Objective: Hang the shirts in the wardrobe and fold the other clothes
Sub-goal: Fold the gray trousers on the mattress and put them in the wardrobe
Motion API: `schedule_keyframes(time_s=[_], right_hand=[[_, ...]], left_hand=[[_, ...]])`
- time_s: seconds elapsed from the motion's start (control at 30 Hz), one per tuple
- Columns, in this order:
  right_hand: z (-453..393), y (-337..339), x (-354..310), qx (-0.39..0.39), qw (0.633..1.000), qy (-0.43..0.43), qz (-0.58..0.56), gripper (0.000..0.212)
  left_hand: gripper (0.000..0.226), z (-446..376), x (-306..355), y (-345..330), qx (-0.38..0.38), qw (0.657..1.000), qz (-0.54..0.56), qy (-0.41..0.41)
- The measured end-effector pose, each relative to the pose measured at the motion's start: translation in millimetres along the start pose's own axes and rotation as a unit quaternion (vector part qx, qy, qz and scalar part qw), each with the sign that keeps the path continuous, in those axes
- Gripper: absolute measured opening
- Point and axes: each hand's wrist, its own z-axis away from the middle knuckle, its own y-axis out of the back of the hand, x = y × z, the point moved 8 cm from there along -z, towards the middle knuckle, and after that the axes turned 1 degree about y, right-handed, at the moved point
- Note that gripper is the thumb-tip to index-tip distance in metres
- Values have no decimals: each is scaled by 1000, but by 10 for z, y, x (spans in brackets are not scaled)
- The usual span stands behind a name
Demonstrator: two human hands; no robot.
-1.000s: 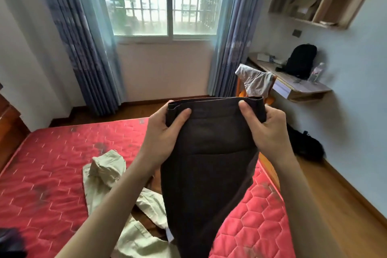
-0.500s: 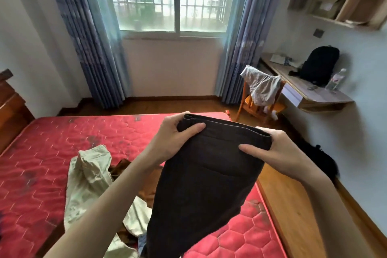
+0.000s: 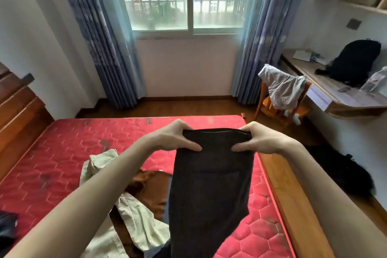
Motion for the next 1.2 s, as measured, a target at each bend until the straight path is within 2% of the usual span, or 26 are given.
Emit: schedule_keyframes(time_s=[0.1,0.17,0.27,0.37,0.47,0.57,0.63,0.7,0.8,0.93,1.1,1.2], right_hand=[[-472,394,-93,106,993,38,29,14],[-753,726,-189,172,981,58,73,19],[-1081,1379,-536,265,948,82,158,21],[-1218,2052,-1122,346,897,119,248,17],[-1177,2618,-1599,412,857,131,279,21],[-978,2939,-1838,457,827,144,295,20],[-825,2967,-1872,474,810,153,311,20],[-708,2860,-1789,483,794,158,332,18],[-614,2508,-1418,473,791,165,351,22],[-596,1808,-612,429,823,145,342,24],[-676,610,732,303,874,81,371,26],[-648,-209,1632,244,903,47,350,34]], left_hand=[[13,-472,62,515,116,990,-66,-42],[9,-744,240,878,190,968,-153,-66],[10,-1064,684,1441,280,920,-249,-116],[16,-1232,1238,1949,363,857,-318,-180],[14,-1247,1743,2340,442,806,-320,-228],[9,-1103,2053,2461,518,741,-327,-274],[8,-997,2111,2403,536,724,-316,-297],[8,-946,2058,2261,533,724,-307,-312],[9,-997,1769,1932,492,752,-303,-318],[11,-1154,1100,1206,435,784,-320,-306],[7,-1390,-46,-143,344,825,-341,-291],[18,-1462,-808,-1022,260,870,-324,-267]])
